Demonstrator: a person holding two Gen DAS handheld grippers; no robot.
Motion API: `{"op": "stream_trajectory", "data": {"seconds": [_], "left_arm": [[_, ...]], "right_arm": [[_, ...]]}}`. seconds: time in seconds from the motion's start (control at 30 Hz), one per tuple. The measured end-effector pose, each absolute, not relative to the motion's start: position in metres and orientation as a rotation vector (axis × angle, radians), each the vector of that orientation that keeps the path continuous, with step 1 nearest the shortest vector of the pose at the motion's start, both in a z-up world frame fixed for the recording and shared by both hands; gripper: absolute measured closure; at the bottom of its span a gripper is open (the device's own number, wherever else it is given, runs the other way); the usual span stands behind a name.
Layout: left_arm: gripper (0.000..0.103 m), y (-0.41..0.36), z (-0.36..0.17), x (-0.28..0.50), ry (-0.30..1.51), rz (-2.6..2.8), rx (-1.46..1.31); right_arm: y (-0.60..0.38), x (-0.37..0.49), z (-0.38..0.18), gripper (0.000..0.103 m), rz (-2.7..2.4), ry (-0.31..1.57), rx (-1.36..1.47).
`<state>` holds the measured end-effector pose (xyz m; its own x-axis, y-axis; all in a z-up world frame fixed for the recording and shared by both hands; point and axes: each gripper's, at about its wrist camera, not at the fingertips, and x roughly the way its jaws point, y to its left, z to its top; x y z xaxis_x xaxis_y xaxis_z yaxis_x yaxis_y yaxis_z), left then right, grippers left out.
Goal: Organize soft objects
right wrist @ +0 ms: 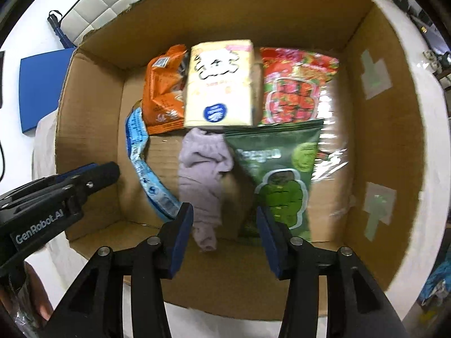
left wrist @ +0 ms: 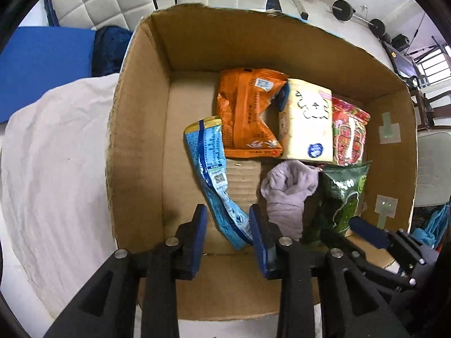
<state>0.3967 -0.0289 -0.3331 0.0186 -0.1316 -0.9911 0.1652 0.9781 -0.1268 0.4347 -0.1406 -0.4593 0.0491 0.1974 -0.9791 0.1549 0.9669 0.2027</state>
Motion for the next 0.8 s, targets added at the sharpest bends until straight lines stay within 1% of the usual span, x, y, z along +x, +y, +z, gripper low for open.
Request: {"op": "stream_trajectory", "data": {"seconds": [0.03, 0.1, 0.17, 0.2, 0.23, 0.27, 0.3, 0.33, 0.37, 0.4, 0.43, 0.5, 0.53, 0.6, 0.8], "left_arm": [[0.067, -0.032, -0.332, 0.393, 1.522, -0.226, 0.029], [0.061, -0.033, -0.328, 0.386, 1.496, -0.217, 0.026], [0.050, -0.033, -0.327, 0.379, 1.484, -0.218, 0.005], [0.040, -0.033, -0.327, 0.376, 1.478, -0.215, -0.002], [0.028, -0.033, -0.325, 0.375, 1.471, -0.211, 0.001], [0.024, -0.031, -0.323, 0.373, 1.462, -0.197, 0.018], [0.018, -0.031, -0.324, 0.371, 1.458, -0.189, 0.029], [0.016, -0.031, -0.324, 0.370, 1.455, -0.191, 0.029], [0.015, -0.031, -0.324, 0.369, 1.457, -0.197, 0.022], [0.010, -0.031, -0.324, 0.368, 1.458, -0.197, 0.023], [0.005, -0.030, -0.324, 0.368, 1.456, -0.195, 0.024], [0.005, -0.029, -0.321, 0.367, 1.436, -0.172, 0.042], [0.005, -0.028, -0.319, 0.367, 1.430, -0.167, 0.041], [0.005, -0.026, -0.315, 0.366, 1.419, -0.160, 0.027], [0.005, -0.028, -0.289, 0.359, 1.342, -0.138, 0.037]], "right_arm": [[-0.144, 0.432, -0.458, 0.053, 0.023, 1.528, 0.271], [-0.151, 0.427, -0.453, 0.053, 0.008, 1.517, 0.260], [-0.158, 0.424, -0.451, 0.053, -0.007, 1.512, 0.244], [-0.159, 0.424, -0.450, 0.051, -0.011, 1.509, 0.243], [-0.163, 0.422, -0.448, 0.042, -0.018, 1.502, 0.240], [-0.167, 0.420, -0.445, 0.036, -0.019, 1.496, 0.239], [-0.169, 0.419, -0.443, 0.024, -0.024, 1.487, 0.238], [-0.173, 0.417, -0.440, 0.019, -0.048, 1.473, 0.220], [-0.173, 0.416, -0.438, 0.017, -0.058, 1.464, 0.208], [-0.175, 0.415, -0.435, 0.013, -0.065, 1.455, 0.198], [-0.178, 0.413, -0.433, 0.011, -0.073, 1.450, 0.190], [-0.186, 0.412, -0.428, 0.010, -0.087, 1.443, 0.189], [-0.187, 0.412, -0.427, 0.004, -0.096, 1.437, 0.183], [-0.190, 0.409, -0.422, 0.000, -0.116, 1.423, 0.174], [-0.191, 0.402, -0.409, 0.000, -0.124, 1.395, 0.187]]}}
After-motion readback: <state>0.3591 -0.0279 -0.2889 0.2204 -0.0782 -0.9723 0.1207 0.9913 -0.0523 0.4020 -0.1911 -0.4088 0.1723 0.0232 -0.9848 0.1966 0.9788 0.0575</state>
